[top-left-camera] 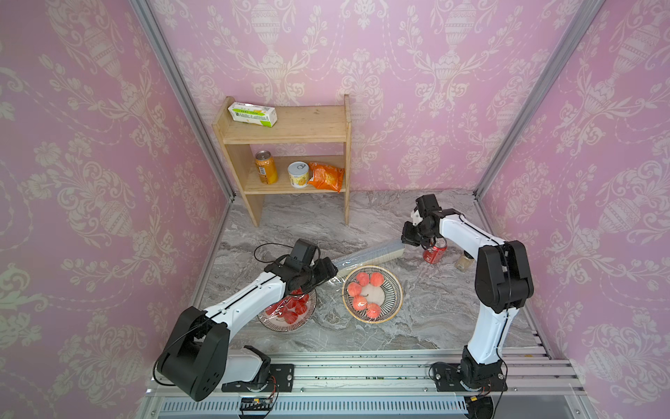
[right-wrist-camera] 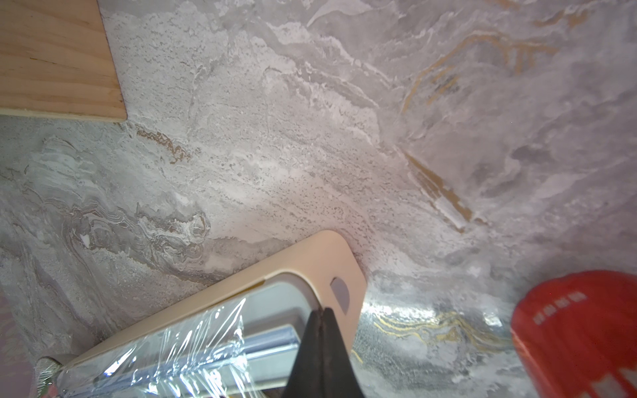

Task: Wrap the plate with plastic wrap
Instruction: Adjust the plastic wrap cutting box at the center of the board.

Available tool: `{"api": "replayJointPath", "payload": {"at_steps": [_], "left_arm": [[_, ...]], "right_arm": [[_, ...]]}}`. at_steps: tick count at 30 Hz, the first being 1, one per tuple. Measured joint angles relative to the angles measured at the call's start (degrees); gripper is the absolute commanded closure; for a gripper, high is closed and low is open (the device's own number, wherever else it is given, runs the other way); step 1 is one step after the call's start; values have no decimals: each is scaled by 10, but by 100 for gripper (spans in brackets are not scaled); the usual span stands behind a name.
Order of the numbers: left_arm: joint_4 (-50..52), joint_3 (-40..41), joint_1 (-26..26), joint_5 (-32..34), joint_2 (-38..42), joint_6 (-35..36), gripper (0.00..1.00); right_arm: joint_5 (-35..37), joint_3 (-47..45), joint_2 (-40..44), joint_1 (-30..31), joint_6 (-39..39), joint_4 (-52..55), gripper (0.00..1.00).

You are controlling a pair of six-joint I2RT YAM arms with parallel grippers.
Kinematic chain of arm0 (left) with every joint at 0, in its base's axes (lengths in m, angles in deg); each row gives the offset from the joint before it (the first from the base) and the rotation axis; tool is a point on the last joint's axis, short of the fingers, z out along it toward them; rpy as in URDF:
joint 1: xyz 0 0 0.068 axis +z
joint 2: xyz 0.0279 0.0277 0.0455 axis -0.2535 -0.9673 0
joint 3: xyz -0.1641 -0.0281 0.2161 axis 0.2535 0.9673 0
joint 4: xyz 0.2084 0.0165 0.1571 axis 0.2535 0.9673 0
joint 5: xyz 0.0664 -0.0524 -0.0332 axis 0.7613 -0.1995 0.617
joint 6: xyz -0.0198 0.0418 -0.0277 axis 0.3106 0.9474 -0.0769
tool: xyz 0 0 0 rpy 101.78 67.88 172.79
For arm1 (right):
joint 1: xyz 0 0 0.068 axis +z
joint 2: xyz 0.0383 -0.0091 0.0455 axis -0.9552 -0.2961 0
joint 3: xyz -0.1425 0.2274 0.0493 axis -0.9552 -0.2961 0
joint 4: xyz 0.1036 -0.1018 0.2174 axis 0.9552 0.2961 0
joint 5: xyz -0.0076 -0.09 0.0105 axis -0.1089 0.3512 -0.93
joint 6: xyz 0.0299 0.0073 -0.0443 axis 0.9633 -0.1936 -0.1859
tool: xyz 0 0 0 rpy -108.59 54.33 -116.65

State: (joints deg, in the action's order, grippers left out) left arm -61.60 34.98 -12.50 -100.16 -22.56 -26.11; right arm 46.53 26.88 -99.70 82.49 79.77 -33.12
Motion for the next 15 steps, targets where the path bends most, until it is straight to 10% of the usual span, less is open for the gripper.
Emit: {"api": "replayJointPath", "payload": {"at_steps": [15], "left_arm": [[-82, -50, 55, -21, -139, 7, 16]], "right_arm": [[-3, 1, -1, 0, 0, 6, 95]]}}
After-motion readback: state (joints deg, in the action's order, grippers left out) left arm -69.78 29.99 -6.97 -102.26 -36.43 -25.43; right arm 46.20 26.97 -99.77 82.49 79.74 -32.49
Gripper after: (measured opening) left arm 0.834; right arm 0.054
